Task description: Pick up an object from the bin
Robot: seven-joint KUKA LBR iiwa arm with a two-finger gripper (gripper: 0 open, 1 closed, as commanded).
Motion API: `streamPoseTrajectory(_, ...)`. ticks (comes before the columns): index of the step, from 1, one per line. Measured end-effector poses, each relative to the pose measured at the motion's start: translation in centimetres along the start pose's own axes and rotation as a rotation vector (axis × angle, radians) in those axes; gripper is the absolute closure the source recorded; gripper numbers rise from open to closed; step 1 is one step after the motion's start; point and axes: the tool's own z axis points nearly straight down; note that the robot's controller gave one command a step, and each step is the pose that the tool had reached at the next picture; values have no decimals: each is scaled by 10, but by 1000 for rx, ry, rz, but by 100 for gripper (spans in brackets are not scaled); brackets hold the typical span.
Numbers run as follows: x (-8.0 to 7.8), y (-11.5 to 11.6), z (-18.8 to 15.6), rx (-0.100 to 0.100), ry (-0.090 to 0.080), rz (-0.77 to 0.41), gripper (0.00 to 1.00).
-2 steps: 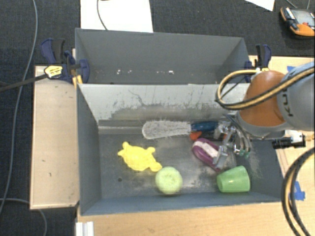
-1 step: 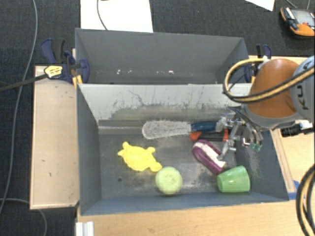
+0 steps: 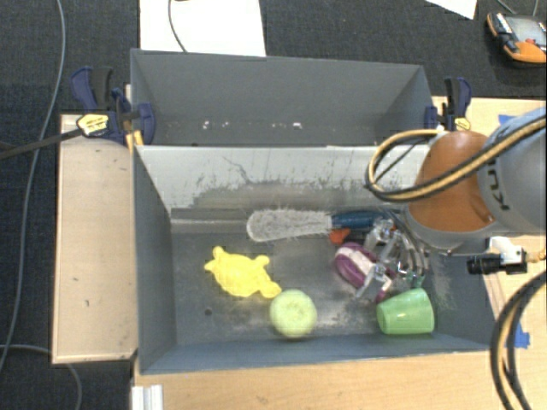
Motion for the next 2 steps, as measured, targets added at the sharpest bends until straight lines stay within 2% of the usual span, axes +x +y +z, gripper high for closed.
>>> streamPoseTrajectory(1, -6, -3, 30, -2, -13, 172, 0)
streamPoseTrajectory(2, -11, -20, 29, 0, -6, 106, 100)
